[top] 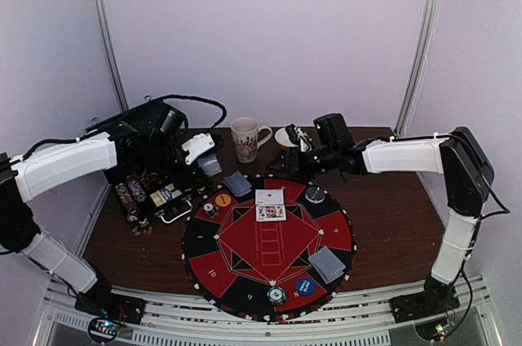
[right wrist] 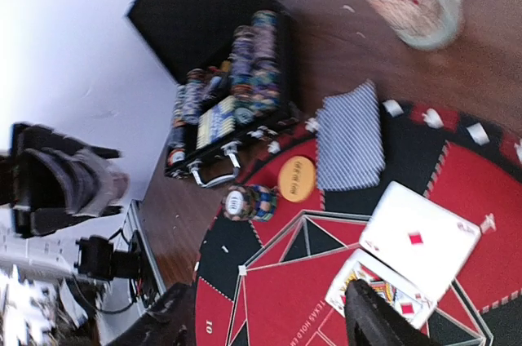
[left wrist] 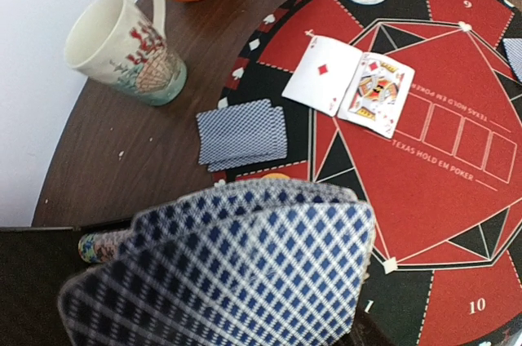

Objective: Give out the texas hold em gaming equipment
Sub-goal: Adjust the poker card in the community card area, then pick up the poker card from the face-down deck piles.

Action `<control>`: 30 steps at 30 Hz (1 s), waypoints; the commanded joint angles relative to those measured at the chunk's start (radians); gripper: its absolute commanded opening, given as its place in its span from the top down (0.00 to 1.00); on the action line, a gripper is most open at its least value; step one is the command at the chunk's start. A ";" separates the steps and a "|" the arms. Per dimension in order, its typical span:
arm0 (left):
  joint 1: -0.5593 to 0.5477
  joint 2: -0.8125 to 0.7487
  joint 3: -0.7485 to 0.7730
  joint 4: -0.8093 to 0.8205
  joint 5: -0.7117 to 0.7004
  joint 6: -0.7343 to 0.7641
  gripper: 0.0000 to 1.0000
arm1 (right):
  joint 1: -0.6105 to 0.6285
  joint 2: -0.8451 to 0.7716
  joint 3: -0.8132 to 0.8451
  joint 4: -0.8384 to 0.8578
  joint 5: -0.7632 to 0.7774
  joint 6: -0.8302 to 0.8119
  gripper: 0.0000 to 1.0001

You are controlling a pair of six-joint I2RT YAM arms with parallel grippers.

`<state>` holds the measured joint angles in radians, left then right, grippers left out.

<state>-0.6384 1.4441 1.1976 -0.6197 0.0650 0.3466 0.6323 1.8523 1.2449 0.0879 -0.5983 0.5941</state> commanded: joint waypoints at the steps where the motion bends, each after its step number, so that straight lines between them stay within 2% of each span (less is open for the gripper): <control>1: -0.058 -0.015 0.005 0.039 0.062 0.053 0.55 | 0.023 -0.022 -0.008 0.350 -0.240 0.164 0.31; 3: -0.069 -0.010 0.014 0.039 0.074 0.055 0.55 | 0.052 -0.006 0.009 0.421 -0.259 0.197 0.24; 6: -0.075 0.001 0.030 0.037 0.092 0.054 0.55 | 0.097 0.020 0.052 0.416 -0.252 0.176 0.18; 13: -0.077 0.013 0.038 0.029 0.099 0.049 0.55 | 0.139 0.070 0.104 0.422 -0.245 0.146 0.17; 21: -0.078 0.022 0.048 0.026 0.106 0.052 0.55 | 0.170 0.142 0.243 0.210 -0.159 -0.005 0.17; 30: -0.078 0.022 0.059 0.026 0.106 0.054 0.56 | 0.184 0.182 0.295 0.108 -0.107 -0.085 0.21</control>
<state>-0.7151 1.4639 1.2293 -0.6224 0.1539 0.3882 0.8085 2.0193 1.5162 0.2623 -0.7471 0.5686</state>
